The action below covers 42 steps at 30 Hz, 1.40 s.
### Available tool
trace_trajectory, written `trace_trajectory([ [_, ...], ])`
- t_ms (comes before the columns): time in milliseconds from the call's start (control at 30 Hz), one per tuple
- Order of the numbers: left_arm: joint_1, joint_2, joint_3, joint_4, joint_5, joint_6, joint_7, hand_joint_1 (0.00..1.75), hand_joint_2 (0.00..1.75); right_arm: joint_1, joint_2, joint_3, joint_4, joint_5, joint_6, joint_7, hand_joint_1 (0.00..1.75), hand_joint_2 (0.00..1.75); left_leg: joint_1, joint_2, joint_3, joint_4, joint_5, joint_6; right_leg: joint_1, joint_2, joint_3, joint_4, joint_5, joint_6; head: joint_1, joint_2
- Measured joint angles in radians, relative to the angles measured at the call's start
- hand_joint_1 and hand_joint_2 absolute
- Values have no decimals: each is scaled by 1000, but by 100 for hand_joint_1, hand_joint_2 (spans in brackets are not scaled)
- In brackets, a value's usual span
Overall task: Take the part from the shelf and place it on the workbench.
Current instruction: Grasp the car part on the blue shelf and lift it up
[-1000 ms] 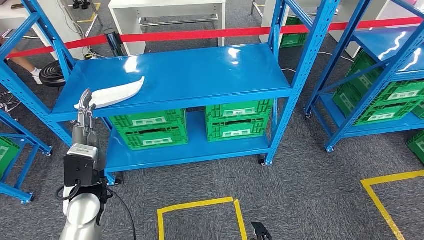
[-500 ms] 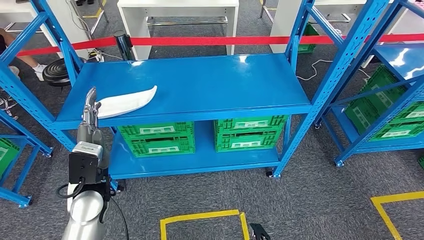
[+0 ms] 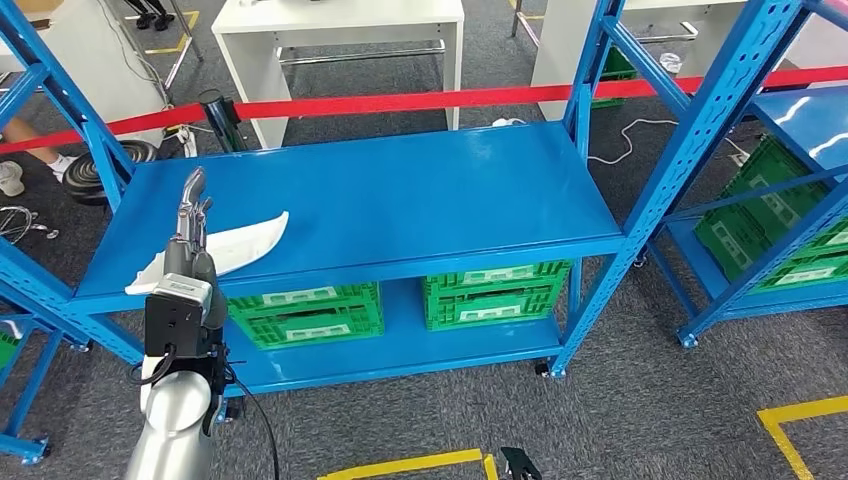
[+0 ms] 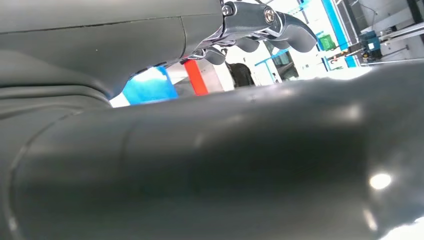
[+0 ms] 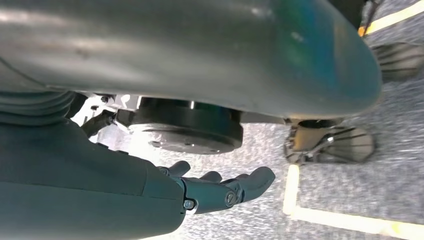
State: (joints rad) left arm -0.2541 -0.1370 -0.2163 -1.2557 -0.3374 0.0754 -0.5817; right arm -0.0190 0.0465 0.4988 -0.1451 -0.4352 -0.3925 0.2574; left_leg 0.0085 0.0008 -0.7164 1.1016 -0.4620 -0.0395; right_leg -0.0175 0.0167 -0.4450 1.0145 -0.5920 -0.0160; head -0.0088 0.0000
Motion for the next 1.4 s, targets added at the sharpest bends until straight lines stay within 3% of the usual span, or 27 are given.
trace_trajectory([
  [33,-1,0,0,4,0,0,0,0,0,0,0,0,0,0,0,0,0,0,-2,3,6,-36,48,6,1,0,11,-5,-14,7,-1,0],
  [67,-3,0,-1,8,0,-1,0,0,0,0,0,0,0,-1,0,0,0,0,-3,5,10,-56,75,15,2,1,23,-7,-21,15,-2,0],
  [133,-11,-2,-2,9,1,-2,-1,0,0,-3,0,0,0,-1,0,0,0,0,-3,3,32,-64,68,33,4,-1,33,5,-11,29,-1,0],
  [167,-15,-4,-2,10,1,-2,-2,0,0,-4,0,0,0,-1,0,0,0,0,0,1,47,-70,63,41,4,-2,21,41,10,33,0,0],
  [233,-19,-7,-4,12,1,-2,-3,0,0,-8,0,0,0,0,0,0,0,0,2,-2,79,-80,45,52,3,-7,-57,159,35,36,5,0],
  [267,-19,-7,-5,14,0,-2,-3,0,0,-9,0,0,0,1,0,0,0,0,1,-3,94,-84,33,55,4,-8,-108,218,23,36,7,0],
  [333,-19,-7,-8,18,0,-2,-4,0,0,-7,0,0,0,4,1,0,0,0,-1,-7,125,-88,7,59,6,-9,-196,275,-58,36,9,0],
  [367,-19,-7,-9,19,-1,-2,-4,0,0,-5,0,0,0,5,3,0,0,0,-2,-9,143,-88,-7,59,7,-9,-223,269,-96,35,10,0],
  [400,-18,-7,-11,19,-3,-2,-4,0,0,-4,0,0,0,6,6,1,0,0,-3,-11,163,-88,-21,59,9,-10,-239,241,-110,33,10,0],
  [433,-17,-7,-14,19,-8,-2,-4,0,0,-4,0,0,1,8,10,2,0,0,-5,-12,183,-88,-36,58,11,-10,-247,196,-86,29,11,0],
  [500,-13,-6,-21,20,-22,-5,-2,0,0,-1,-1,0,2,12,19,5,0,0,-9,-15,213,-87,-66,54,21,-9,-250,83,66,11,11,0],
  [533,-12,-6,-26,21,-30,-8,1,0,44,1,0,0,4,14,22,6,0,0,-11,-18,222,-87,-79,50,26,-8,-249,44,138,4,10,0],
  [567,-10,-5,-30,23,-41,-10,6,0,87,2,1,0,5,14,24,8,0,0,-11,-21,230,-86,-88,44,30,-7,-247,22,187,-2,9,0],
  [633,-9,-3,-41,25,-74,-8,21,0,175,1,6,1,6,16,28,9,0,0,-12,-24,240,-82,-94,31,30,-6,-234,14,194,-11,8,0],
  [700,-10,1,-53,34,-123,3,38,0,87,-3,11,2,6,16,31,9,0,0,-12,-19,230,-47,-98,20,24,-6,-213,5,186,-24,6,0],
  [767,-11,6,-68,54,-170,20,50,0,0,-6,15,2,6,14,33,9,0,0,-9,-14,179,45,-133,8,21,-5,-195,1,173,-33,3,0],
  [833,-8,11,-82,81,-203,37,53,0,0,-5,19,2,6,13,35,9,0,0,-5,-12,104,146,-181,0,21,-5,-182,2,158,-34,2,0],
  [867,-7,13,-88,95,-214,46,53,0,0,-4,19,2,6,13,36,8,0,0,-4,-11,79,166,-184,-2,21,-4,-175,3,151,-33,2,0],
  [900,-6,14,-93,107,-221,55,53,0,0,-4,20,2,6,13,36,8,0,0,-3,-11,69,152,-162,-1,20,-3,-167,4,145,-32,2,0],
  [967,-6,16,-98,126,-231,70,53,0,0,-4,21,3,6,15,37,8,0,0,-3,-10,92,39,-66,3,20,-1,-151,7,133,-28,2,0],
  [1033,-4,18,-101,138,-235,78,52,0,0,-5,21,5,6,19,37,8,0,0,-8,-11,116,-58,-11,11,20,1,-144,8,126,-21,2,0],
  [1100,6,21,-103,144,-236,81,50,0,0,-4,21,7,6,23,38,8,0,0,-13,-11,120,-79,-5,21,20,2,-146,9,123,-11,1,0],
  [1200,17,23,-104,144,-236,83,50,0,0,-2,19,14,6,25,40,8,0,0,-7,-9,122,-93,14,41,23,0,-152,24,103,7,3,0],
  [1267,19,23,-104,143,-236,84,50,0,0,-4,17,17,6,25,40,8,0,0,-3,-5,120,-100,22,51,20,-4,-183,105,42,17,9,0],
  [1333,25,23,-104,143,-236,84,50,0,0,-4,17,19,6,25,40,8,0,0,-3,-1,113,-98,25,54,15,-7,-234,237,-26,27,14,0],
  [1367,28,23,-104,143,-236,84,50,0,0,-4,17,21,6,25,40,8,0,0,-3,0,108,-96,27,54,12,-8,-247,279,-40,30,14,0],
  [1400,30,23,-104,143,-236,84,50,0,0,-4,16,22,6,25,40,8,0,0,-2,1,103,-94,29,53,10,-9,-241,283,-33,33,14,0],
])
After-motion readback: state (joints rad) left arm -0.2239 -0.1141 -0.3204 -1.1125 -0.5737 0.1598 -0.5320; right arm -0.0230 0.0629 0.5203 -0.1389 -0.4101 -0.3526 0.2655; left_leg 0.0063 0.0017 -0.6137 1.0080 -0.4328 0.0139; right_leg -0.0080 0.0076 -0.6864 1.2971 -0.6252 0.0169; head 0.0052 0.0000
